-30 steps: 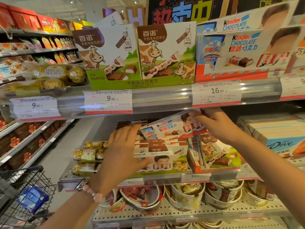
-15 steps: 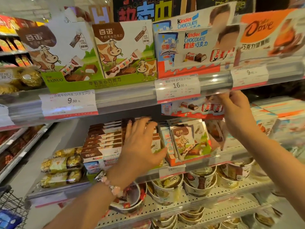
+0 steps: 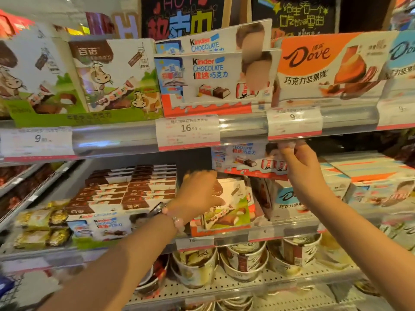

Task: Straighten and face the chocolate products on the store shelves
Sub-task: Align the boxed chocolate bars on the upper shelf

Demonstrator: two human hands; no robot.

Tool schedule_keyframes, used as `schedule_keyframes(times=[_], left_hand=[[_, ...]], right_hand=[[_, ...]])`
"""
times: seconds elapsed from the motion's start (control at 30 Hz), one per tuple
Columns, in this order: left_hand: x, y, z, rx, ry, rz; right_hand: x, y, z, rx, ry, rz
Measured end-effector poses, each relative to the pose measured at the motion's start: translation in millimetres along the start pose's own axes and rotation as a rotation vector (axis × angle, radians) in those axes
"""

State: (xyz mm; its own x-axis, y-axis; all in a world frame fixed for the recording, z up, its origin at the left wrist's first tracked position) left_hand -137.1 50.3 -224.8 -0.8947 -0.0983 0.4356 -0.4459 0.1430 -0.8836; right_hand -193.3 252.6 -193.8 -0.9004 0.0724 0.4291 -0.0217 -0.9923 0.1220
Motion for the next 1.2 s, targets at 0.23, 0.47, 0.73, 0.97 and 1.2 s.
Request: schedule_keyframes(times=[0.23,0.47,0.73,0.97,1.2], left_hand=[[-22.2,-13.9,-6.0,-0.198,-0.071,-0.013],[-60.6,-65.6,-10.6,-0.582,-0.143,-0.176],[-120.5,-103.7,16.4,-0.272,0.129,0.060],[-134.5,-93.1,59.1,-0.064,0.087,0.098],[-153.2,-104.8,79.9,0.001,0.118,-0.027]], right_hand=[[3.5,-7.7,-8.2,0.039,0.084,0.045],[-2.5,-10.3,-10.6,0.006,0.038,0.096],[-13.2,9.3,-8.9,-0.075,-0.032,0.061],[-29.7,34.4,-28.3,-0.212,0.109,0.132],[-39.2,53.0,-61.3,-0.330,0.135,0.035]])
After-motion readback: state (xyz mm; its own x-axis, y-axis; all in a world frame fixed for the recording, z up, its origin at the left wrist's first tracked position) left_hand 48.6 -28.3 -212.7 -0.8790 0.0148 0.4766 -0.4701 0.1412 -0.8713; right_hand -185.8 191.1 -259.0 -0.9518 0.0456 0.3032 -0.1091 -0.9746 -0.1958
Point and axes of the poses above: each hand's wrist, its own x-axis towards the middle knuckle, its own y-axis out of the palm, z = x × y, the point moved 2 cm from there along x, towards the middle knuckle, and after that the axes turned 15 degrees about -z, right-handed, at the moved point
